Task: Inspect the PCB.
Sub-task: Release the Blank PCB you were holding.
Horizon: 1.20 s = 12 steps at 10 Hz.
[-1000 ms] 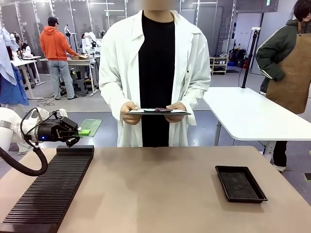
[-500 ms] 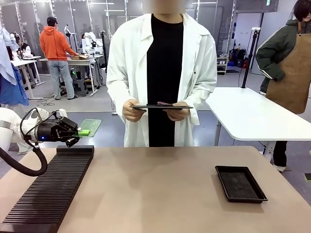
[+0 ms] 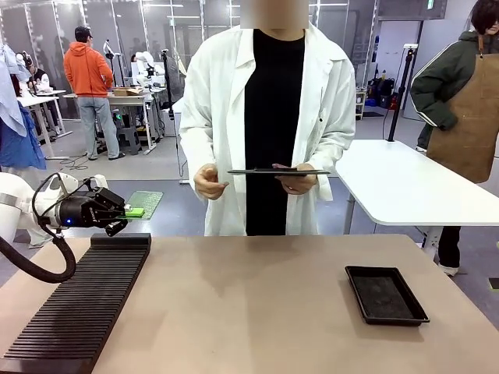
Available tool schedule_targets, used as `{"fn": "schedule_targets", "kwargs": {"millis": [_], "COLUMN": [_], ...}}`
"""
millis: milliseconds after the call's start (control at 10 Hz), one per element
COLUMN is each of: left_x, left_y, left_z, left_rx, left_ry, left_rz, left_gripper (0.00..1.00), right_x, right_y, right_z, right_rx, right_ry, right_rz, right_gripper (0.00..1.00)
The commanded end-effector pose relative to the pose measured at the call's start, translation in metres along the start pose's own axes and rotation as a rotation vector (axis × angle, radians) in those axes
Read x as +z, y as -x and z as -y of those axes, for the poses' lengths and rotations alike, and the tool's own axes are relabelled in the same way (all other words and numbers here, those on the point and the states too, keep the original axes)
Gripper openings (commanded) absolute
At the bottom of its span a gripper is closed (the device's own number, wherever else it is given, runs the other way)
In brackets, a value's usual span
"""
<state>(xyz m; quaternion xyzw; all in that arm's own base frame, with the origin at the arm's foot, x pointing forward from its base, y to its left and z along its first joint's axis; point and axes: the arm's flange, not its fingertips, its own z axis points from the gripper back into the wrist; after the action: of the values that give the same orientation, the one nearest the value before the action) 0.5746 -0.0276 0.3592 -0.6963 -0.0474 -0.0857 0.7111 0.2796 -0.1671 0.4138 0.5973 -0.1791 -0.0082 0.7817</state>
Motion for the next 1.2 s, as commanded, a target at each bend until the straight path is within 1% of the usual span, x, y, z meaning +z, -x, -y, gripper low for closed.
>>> {"fn": "schedule_targets", "kwargs": {"millis": [0, 1100], "left_x": [-0.0004, -0.0004], "left_y": [0.0015, 0.0015], "left_z": [0.0011, 0.0011], "left_rx": [0.001, 0.001], "left_ry": [0.007, 0.007], "left_rz": [-0.013, -0.013], "left_gripper": [0.00, 0.00], "right_x": [0.0008, 0.0008], "right_y": [-0.0004, -0.0004], "right_z": [-0.0014, -0.0014], "right_rx": [0.011, 0.011], "right_ry": [-0.013, -0.013], "right_rz": [0.008, 0.008], "right_gripper": [1.00, 1.00]}}
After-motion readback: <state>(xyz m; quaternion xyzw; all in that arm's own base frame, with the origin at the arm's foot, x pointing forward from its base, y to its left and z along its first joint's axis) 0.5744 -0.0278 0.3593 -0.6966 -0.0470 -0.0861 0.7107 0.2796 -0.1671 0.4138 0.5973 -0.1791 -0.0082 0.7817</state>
